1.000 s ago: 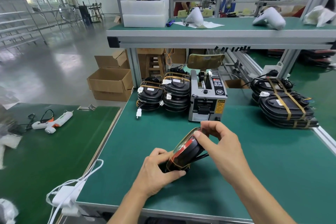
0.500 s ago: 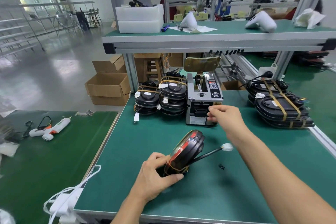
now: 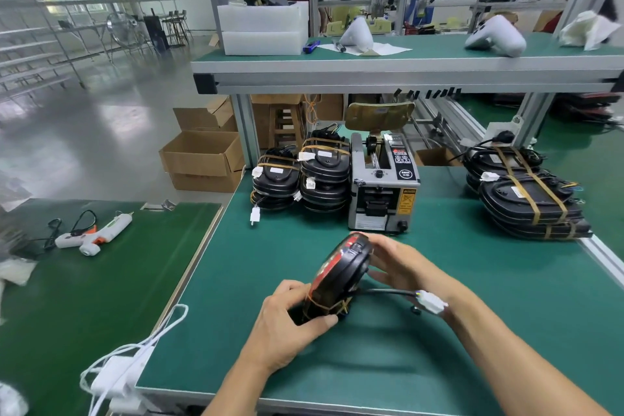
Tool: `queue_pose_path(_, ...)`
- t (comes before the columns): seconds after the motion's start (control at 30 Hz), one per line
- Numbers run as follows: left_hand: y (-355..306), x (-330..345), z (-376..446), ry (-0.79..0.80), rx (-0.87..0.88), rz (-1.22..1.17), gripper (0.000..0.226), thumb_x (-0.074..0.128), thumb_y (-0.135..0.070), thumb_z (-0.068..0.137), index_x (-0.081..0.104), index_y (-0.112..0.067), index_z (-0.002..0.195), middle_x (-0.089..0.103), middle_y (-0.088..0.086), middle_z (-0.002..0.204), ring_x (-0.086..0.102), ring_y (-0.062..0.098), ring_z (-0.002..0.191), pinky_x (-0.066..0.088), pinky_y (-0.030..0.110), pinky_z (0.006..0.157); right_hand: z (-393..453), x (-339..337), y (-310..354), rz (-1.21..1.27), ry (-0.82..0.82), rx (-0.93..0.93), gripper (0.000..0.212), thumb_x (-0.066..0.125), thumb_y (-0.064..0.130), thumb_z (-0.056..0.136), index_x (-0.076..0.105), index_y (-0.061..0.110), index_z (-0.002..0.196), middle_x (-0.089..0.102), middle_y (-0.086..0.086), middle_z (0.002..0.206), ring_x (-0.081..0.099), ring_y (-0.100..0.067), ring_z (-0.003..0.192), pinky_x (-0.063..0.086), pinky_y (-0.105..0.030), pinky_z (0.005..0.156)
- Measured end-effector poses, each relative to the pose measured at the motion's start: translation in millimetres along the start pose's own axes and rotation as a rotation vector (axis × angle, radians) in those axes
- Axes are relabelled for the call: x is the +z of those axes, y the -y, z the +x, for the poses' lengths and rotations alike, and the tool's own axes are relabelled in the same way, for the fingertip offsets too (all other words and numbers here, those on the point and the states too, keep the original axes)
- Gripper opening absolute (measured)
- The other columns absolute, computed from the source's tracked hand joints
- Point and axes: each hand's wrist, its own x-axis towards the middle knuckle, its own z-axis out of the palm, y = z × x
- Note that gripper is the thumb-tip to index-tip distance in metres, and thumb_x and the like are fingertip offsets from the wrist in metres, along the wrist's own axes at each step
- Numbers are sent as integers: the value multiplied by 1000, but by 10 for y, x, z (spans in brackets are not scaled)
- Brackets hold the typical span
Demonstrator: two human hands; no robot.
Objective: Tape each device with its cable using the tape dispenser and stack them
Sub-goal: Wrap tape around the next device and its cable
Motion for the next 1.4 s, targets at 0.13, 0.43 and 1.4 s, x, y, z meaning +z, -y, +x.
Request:
queue_pose_path(0.13,26,15,-1,-4,10,-29,32,84,-57,75,76,-57,106,69,-18,115,71,8,111,49,15,96,-14,291,-60,-100,6,-200,51,52,55,106,52,28,149,57,-3,152,48,-25,145,28,-52,122)
queue_pose_path(0.43,68,50,-10,-53,-30,-135,52,89,-51,76,73,-30,122,79,-9,118,74,7,115,56,29,102,-124,735,429,-554,-79,-490,35,60,56,95,57,38,125,63,12,113,61,-11,110,47,-29,95)
queue_pose_path(1.4,81,21,-18,7,16,-53,72,92,-45,73,66,-54,139,71,-18,126,69,10,124,51,38,112,192,82,685,-314,-850,-86,29,67,12,90,74,26,66,79,5,87,67,-16,81,56,-35,84)
